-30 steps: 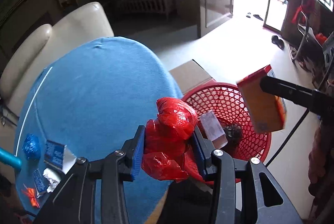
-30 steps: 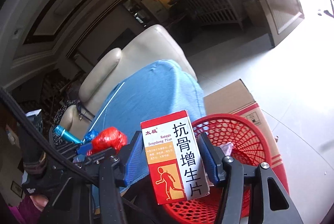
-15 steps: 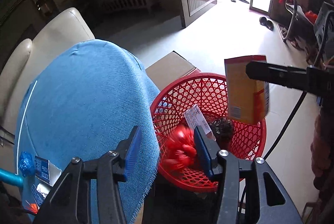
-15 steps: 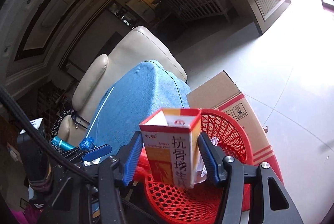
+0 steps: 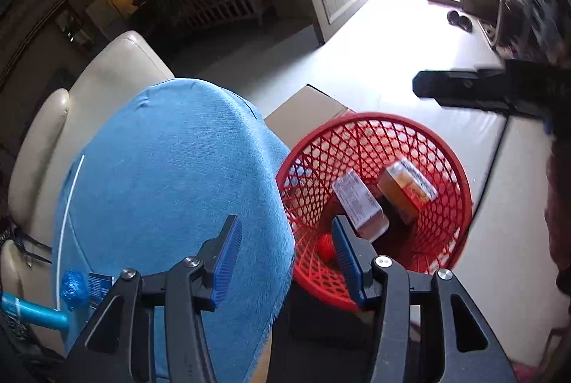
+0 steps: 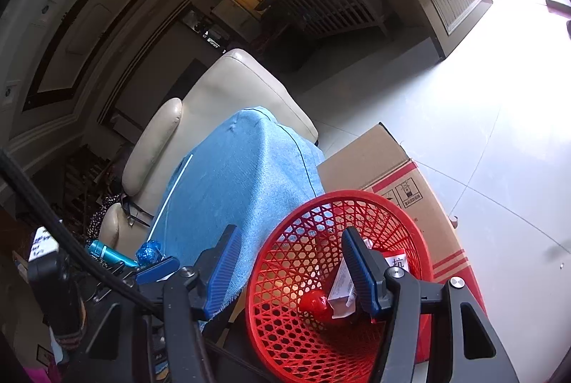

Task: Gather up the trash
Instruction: 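Move both tools back over the table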

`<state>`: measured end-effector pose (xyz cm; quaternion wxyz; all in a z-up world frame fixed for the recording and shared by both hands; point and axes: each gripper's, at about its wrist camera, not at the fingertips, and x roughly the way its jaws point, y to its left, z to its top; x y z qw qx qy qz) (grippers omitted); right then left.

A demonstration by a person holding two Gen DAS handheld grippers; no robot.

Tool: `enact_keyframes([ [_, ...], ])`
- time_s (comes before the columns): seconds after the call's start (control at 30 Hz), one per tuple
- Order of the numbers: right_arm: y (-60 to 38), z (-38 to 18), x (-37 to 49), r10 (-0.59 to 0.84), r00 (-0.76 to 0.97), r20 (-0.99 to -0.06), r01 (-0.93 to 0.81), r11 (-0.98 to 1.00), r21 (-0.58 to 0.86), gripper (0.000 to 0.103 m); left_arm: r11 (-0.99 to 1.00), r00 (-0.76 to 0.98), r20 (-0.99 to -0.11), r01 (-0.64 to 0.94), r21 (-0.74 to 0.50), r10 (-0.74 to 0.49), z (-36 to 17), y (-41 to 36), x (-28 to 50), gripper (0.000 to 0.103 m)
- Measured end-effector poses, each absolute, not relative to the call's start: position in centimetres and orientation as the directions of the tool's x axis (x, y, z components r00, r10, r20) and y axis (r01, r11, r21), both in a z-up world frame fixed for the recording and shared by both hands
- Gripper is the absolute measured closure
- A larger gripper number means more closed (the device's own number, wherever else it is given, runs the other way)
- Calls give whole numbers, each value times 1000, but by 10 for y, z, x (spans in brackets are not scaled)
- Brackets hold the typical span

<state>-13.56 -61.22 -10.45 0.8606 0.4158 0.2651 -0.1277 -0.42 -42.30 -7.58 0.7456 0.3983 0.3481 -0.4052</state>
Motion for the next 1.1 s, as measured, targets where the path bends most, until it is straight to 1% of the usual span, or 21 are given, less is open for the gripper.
enact_keyframes([
  [0.03, -612, -103, -135, -4, 827, -563, 442, 623, 645, 41, 339, 424, -844, 887, 314, -328, -74, -421, -8, 35],
  [0.3, -611, -96, -137, -44, 828, -559, 460, 623, 633, 41, 215, 348, -867, 934, 287, -356, -67, -418, -44, 35],
  [0.63, -616, -83, -154, -126, 817, -563, 503, 631, 590, 41, 196, 338, -868, 939, 284, -364, -63, -420, -56, 35],
  [0.93, -605, -70, -142, -110, 819, -563, 482, 662, 573, 41, 247, 358, -854, 928, 280, -377, -54, -398, -43, 35],
  [1.1, -583, -56, -109, -38, 830, -556, 410, 718, 563, 41, 372, 382, -855, 895, 247, -351, -51, -342, -7, 35],
])
